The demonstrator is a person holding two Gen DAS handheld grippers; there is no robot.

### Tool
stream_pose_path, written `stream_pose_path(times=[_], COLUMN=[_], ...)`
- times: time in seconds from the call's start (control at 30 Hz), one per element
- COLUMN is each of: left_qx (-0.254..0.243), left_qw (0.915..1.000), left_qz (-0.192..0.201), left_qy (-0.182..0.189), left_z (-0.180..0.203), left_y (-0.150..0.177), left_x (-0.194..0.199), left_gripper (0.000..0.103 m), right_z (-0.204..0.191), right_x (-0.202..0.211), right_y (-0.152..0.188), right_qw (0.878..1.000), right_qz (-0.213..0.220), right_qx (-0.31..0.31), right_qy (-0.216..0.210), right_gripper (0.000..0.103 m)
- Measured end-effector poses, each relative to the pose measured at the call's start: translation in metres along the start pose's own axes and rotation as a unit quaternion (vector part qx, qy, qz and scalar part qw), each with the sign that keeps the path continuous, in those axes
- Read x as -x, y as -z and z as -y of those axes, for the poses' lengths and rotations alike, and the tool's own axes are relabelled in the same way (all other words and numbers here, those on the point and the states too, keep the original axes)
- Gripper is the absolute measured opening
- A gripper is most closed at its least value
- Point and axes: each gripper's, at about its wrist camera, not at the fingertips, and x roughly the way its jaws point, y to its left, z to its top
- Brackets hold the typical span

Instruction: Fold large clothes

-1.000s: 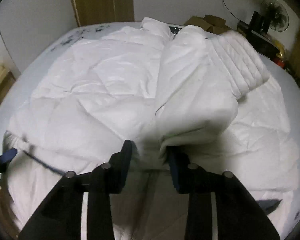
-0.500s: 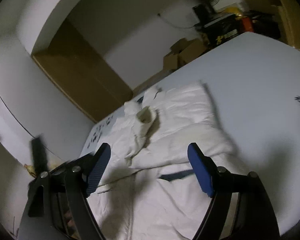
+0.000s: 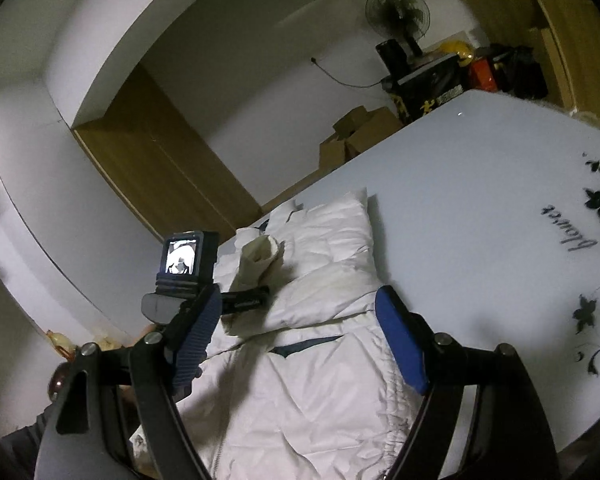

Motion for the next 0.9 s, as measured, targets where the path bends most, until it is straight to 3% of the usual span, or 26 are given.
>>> stream_pose_path(times=[0.13,0.2,0.23,0.3,0.33,0.37,0.4,0.43,0.53,0.57,0.6,0.63,0.67,0.73,0.83,0.9], left_qx=[0.047,0.117,0.168,0.294,0.33,0.381,0.412,0.451,0.513,0.529,0.538,0.541,0.539,0.526,0.497,0.467], left_qw=[0.9978,0.9874,0.9742,0.9228,0.9063,0.8817,0.8649,0.8426,0.7958,0.7753,0.764,0.7586,0.7564,0.7637,0.778,0.81], left_qz=[0.018,0.051,0.062,0.088,0.094,0.108,0.114,0.112,0.082,0.08,0.08,0.085,0.093,0.095,0.068,0.046], left_qy=[0.043,0.093,0.137,0.233,0.247,0.256,0.264,0.272,0.311,0.336,0.347,0.352,0.358,0.362,0.378,0.351], left_z=[-0.021,-0.048,-0.068,-0.115,-0.128,-0.147,-0.158,-0.17,-0.19,-0.198,-0.205,-0.211,-0.222,-0.245,-0.284,-0.306], left_y=[0.006,0.017,0.027,0.058,0.07,0.09,0.104,0.125,0.165,0.18,0.193,0.202,0.216,0.237,0.268,0.293], left_x=[0.004,0.013,0.016,0.014,0.013,0.009,0.004,-0.007,-0.034,-0.034,-0.027,-0.019,-0.005,0.019,0.044,0.07], left_gripper=[0.034,0.033,0.034,0.034,0.035,0.035,0.035,0.035,0.035,0.035,0.036,0.047,0.071,0.096,0.097,0.097], right_z=[-0.005,-0.01,-0.012,-0.017,-0.019,-0.022,-0.025,-0.028,-0.044,-0.052,-0.059,-0.064,-0.068,-0.07,-0.058,-0.042], right_x=[-0.003,-0.004,-0.004,-0.006,-0.008,-0.01,-0.013,-0.016,-0.025,-0.028,-0.03,-0.031,-0.031,-0.029,-0.024,-0.017], right_y=[0.003,0.005,0.005,0.005,0.006,0.006,0.007,0.008,0.014,0.017,0.02,0.021,0.022,0.022,0.022,0.024], right_qw=[1.0,1.0,1.0,1.0,1.0,1.0,1.0,1.0,0.999,0.998,0.997,0.997,0.996,0.995,0.994,0.992], right_qz=[-0.009,-0.01,-0.01,-0.01,-0.011,-0.013,-0.017,-0.022,-0.039,-0.045,-0.05,-0.054,-0.058,-0.068,-0.095,-0.12], right_qx=[0.003,0.009,0.013,0.019,0.02,0.021,0.021,0.021,0.03,0.04,0.051,0.058,0.064,0.068,0.052,0.031], right_qy=[-0.002,-0.001,-0.001,-0.001,-0.001,-0.003,-0.005,-0.006,-0.018,-0.018,-0.016,-0.015,-0.015,-0.013,-0.012,-0.014], right_gripper=[0.079,0.079,0.079,0.079,0.079,0.079,0.079,0.079,0.079,0.079,0.079,0.079,0.079,0.079,0.079,0.079])
